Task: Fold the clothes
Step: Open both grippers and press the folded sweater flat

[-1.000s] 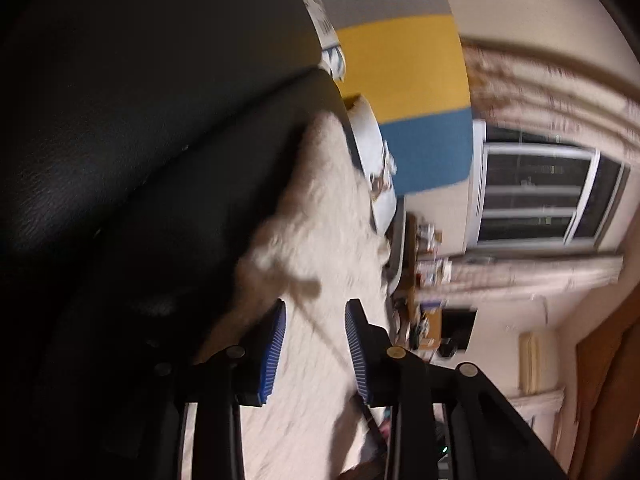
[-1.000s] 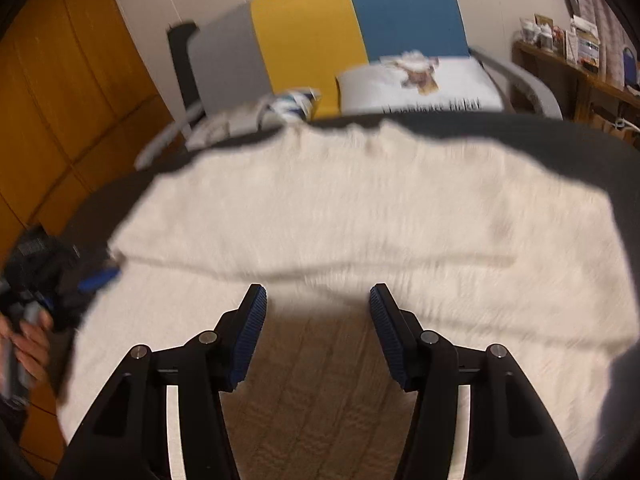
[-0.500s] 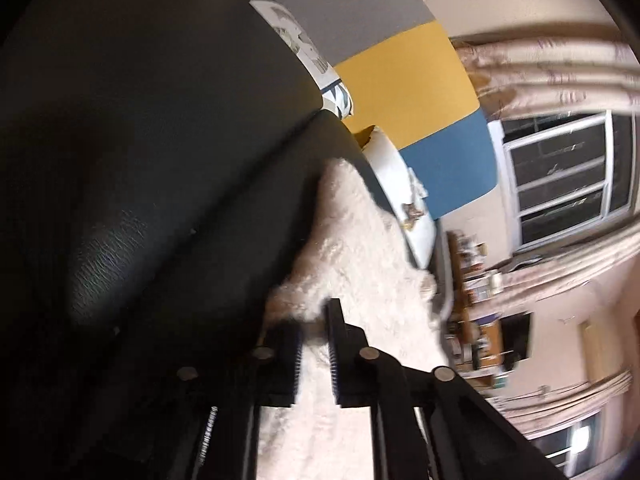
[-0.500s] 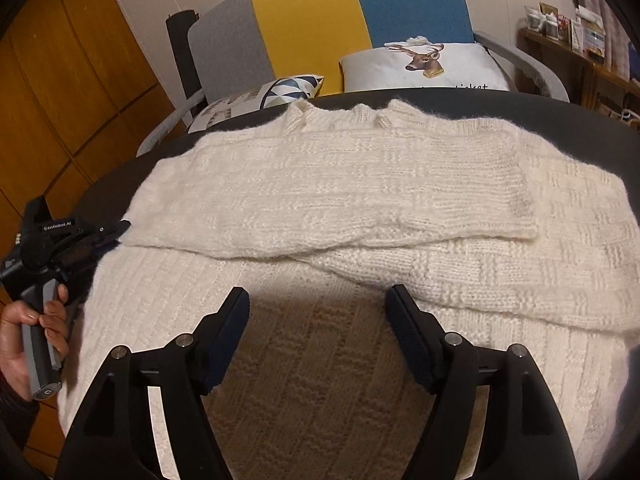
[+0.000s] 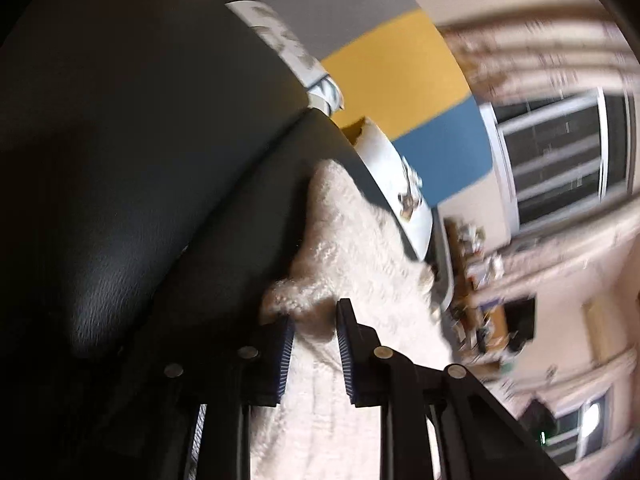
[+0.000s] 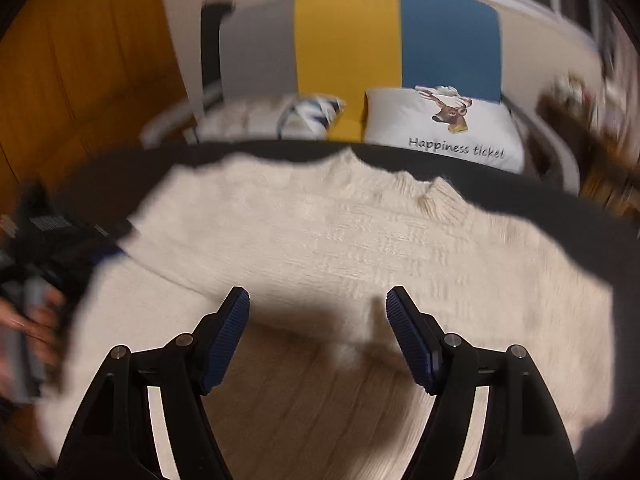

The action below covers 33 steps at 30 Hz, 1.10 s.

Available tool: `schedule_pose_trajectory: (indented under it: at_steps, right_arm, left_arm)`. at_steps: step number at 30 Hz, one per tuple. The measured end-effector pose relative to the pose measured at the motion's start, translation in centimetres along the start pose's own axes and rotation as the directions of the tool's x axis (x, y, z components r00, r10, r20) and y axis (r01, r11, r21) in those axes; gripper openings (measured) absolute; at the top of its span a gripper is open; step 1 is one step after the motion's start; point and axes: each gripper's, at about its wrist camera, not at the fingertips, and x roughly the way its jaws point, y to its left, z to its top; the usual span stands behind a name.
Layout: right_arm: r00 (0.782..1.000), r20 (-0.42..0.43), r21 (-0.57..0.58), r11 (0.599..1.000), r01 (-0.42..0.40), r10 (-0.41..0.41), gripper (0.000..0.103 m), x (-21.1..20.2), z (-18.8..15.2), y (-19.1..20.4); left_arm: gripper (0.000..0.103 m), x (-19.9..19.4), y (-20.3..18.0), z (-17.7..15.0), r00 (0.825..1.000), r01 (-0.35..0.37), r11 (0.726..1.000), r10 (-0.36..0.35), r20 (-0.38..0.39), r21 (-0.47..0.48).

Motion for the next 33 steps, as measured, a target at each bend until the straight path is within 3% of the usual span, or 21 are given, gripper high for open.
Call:
schedule_pose_trajectory:
  at_steps: [1, 2, 4, 6, 8, 10, 13, 14, 18, 21, 26, 30, 33]
  right_arm:
    - [0.999, -0.036, -0.025, 0.999, 0.031, -0.032, 0.078, 1.4, 0.1, 0.4]
    - [0.999, -0.021, -0.046, 0.998, 0.048, -0.049, 0.082, 1.9, -0.2, 0.7]
    - [0.999, -0.008, -0.07, 0.996, 0.051, -0.052, 0.087, 1.8, -0.2, 1.0]
    - [0.999, -0.012, -0.094, 0.995, 0.04, -0.041, 0.095, 1.9, -0.5, 1.4]
    - [0.998, -0.014, -0.109, 0.993, 0.054, -0.056, 0.097, 2.1, -0.7, 1.8]
    - [0.999, -0.015, -0.106, 0.993, 0.05, -0.052, 0.098, 2.1, -0.7, 1.7]
    - [0.999, -0.016, -0.095, 0.995, 0.032, -0.034, 0.1, 2.1, -0.7, 1.5]
    - [0.999, -0.017, -0.096, 0.995, 0.031, -0.033, 0.1, 2.1, -0.7, 1.5]
    - [0.999, -0.021, -0.095, 0.995, 0.027, -0.029, 0.101, 2.0, -0.6, 1.5]
    - [0.999, -0.03, -0.098, 0.995, 0.018, -0.021, 0.103, 2.1, -0.5, 1.4]
    - [0.997, -0.044, -0.103, 0.993, 0.055, -0.06, 0.103, 1.0, -0.8, 1.5]
    - [0.991, -0.051, -0.109, 0.987, 0.118, -0.124, 0.103, -1.2, -2.7, 1.8]
    - [0.984, -0.056, -0.114, 0.98, 0.165, -0.172, 0.103, -2.9, -4.1, 2.1]
  left_arm:
    - [0.022, -0.2, 0.0, 0.2, 1.0, 0.016, 1.0, -0.016, -0.015, 0.003]
    - [0.028, -0.5, 0.0, 0.4, 0.999, 0.032, 0.999, -0.032, -0.029, 0.006]
    - [0.029, -1.4, 0.0, 0.7, 0.997, 0.057, 0.998, -0.056, -0.05, 0.02]
    - [0.03, -3.5, -0.1, -0.4, 0.995, 0.095, 0.994, -0.092, -0.049, 0.05]
    - [0.03, -5.1, -0.3, -1.9, 0.987, 0.152, 0.986, -0.148, -0.057, 0.066]
    - [0.03, -5.1, -1.4, -3.6, 0.985, 0.157, 0.981, -0.147, -0.088, 0.115]
    - [0.03, -4.1, -1.0, -6.2, 0.994, 0.03, 0.985, -0.011, -0.113, 0.167]
    - [0.02, -4.0, -0.4, -6.8, 0.994, 0.002, 0.987, 0.016, -0.107, 0.161]
    - [0.019, -5.2, 0.6, -7.6, 0.999, -0.016, 0.99, 0.022, -0.043, 0.141]
    - [0.027, -6.3, 0.3, -8.0, 0.999, -0.015, 0.986, 0.02, -0.031, 0.168]
    - [0.028, -6.2, -2.1, -6.6, 1.0, -0.012, 0.965, 0.014, -0.004, 0.262]
    - [0.026, -4.1, -1.9, -5.7, 0.991, -0.098, 0.952, 0.121, -0.064, 0.288]
    - [0.023, -4.2, -1.3, -6.2, 0.986, -0.132, 0.934, 0.157, -0.049, 0.332]
